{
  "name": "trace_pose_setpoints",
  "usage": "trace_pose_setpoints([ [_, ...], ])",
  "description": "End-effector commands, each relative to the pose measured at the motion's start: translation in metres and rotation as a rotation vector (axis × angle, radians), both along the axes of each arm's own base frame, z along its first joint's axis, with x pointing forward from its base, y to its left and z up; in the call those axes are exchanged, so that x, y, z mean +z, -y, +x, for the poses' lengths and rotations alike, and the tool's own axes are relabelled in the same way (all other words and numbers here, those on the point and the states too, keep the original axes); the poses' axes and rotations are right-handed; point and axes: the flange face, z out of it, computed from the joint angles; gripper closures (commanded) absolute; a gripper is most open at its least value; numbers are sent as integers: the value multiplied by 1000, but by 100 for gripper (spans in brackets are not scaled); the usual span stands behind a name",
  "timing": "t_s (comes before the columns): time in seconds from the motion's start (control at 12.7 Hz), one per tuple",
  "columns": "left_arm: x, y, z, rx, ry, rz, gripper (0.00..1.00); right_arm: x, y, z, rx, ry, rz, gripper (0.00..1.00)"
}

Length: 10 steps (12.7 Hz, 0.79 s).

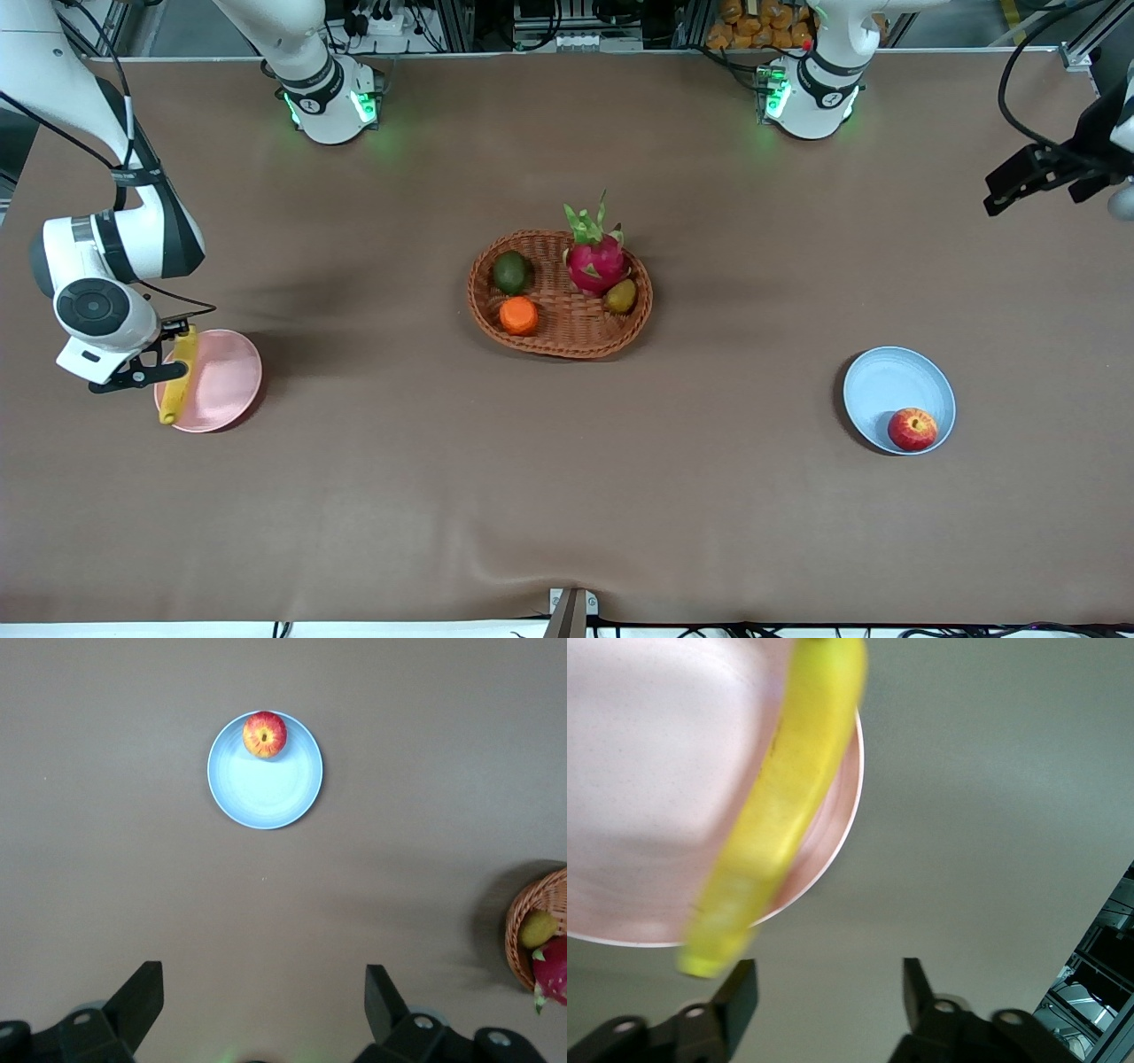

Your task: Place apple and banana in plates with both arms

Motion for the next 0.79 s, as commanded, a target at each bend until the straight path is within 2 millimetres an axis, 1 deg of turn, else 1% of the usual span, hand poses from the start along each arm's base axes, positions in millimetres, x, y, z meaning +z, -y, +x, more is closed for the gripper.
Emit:
trace_pose_setpoints([
  [0.0, -5, 3, 14, -18, 15, 1, 0, 8, -3, 1, 24, -17, -50, 0],
  [0.08, 1, 5, 16, -21, 32, 1, 0, 15, -12, 1, 25, -29, -65, 0],
  [0.24, -7, 5, 25, -22, 21, -1, 0, 42, -21, 3, 14, -9, -81, 0],
  [0.31, -7, 8, 25, -26, 24, 0, 0, 58, -23, 4, -11, 19, -61, 0],
  [0.39, -7, 11, 25, -32, 23, 0, 0, 79, -26, 5, -57, 57, -21, 0],
  [0.47, -8, 12, 26, -35, 21, 4, 0, 108, -37, 8, -108, 110, 36, 0],
  [0.55, -12, 16, 27, -41, 17, 6, 0, 143, -55, 14, -129, 170, 90, 0],
  [0.63, -10, 16, 29, -41, 32, 3, 0, 171, -73, 19, -112, 211, 137, 0],
  [0.71, -7, 11, 32, -35, 61, 7, 0, 192, -84, 20, -104, 230, 191, 0],
])
